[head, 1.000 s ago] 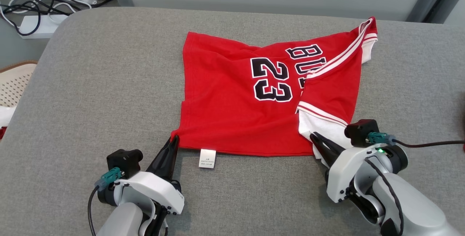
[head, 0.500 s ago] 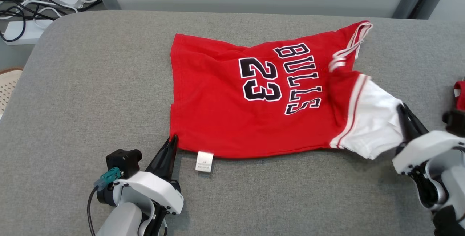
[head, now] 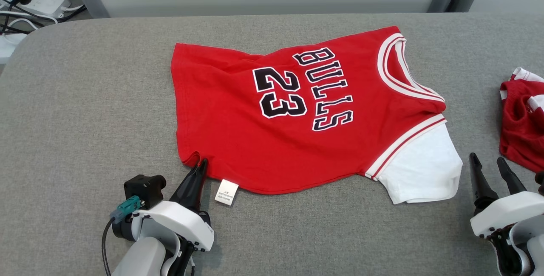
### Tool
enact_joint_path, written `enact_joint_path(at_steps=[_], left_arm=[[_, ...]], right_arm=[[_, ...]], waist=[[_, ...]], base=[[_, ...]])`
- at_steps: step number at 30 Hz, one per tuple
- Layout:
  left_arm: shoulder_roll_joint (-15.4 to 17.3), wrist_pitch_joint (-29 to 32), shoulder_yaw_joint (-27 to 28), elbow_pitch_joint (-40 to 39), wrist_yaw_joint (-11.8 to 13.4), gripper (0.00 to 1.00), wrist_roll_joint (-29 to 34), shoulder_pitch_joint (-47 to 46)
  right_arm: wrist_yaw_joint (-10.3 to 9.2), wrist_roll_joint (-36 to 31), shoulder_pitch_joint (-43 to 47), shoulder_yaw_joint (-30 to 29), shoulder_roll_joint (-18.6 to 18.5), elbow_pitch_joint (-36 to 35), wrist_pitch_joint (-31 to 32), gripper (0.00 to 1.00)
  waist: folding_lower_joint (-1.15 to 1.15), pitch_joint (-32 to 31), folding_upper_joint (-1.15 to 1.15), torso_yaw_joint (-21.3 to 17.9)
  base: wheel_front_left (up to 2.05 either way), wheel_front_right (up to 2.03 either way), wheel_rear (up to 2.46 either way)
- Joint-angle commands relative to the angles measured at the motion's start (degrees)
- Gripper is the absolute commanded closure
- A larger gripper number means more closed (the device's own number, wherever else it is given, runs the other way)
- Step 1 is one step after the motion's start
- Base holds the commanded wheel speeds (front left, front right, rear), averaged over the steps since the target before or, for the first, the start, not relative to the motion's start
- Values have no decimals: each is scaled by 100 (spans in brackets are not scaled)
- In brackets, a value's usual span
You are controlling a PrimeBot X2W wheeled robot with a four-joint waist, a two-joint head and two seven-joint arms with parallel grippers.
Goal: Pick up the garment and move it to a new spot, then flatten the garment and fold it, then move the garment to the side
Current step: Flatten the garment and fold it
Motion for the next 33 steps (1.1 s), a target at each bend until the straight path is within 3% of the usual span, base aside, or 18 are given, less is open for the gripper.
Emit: enact_joint_path(at_steps=[1, 10, 31, 33], left_arm=[[122, -77, 170, -101, -39, 100, 53, -86], [134, -77, 98, -76, -39, 100, 27, -94], [149, -77, 19, -81, -39, 100, 6, -83], [152, -77, 21, -85, -39, 100, 6, -91]], right_arm=[[24, -41, 87, 79, -71, -157, -65, 0], [24, -242, 564, 172, 189, -794, 159, 0], [24, -297, 644, -315, 567, -631, 90, 0], [24, -277, 580, -325, 583, -570, 78, 5]], waist=[[0, 2, 0, -16], [0, -33, 0, -68], [0, 30, 0, -15], [0, 49, 0, 7]], base=[[0, 0, 0], [0, 0, 0], [0, 0, 0], [0, 0, 0]])
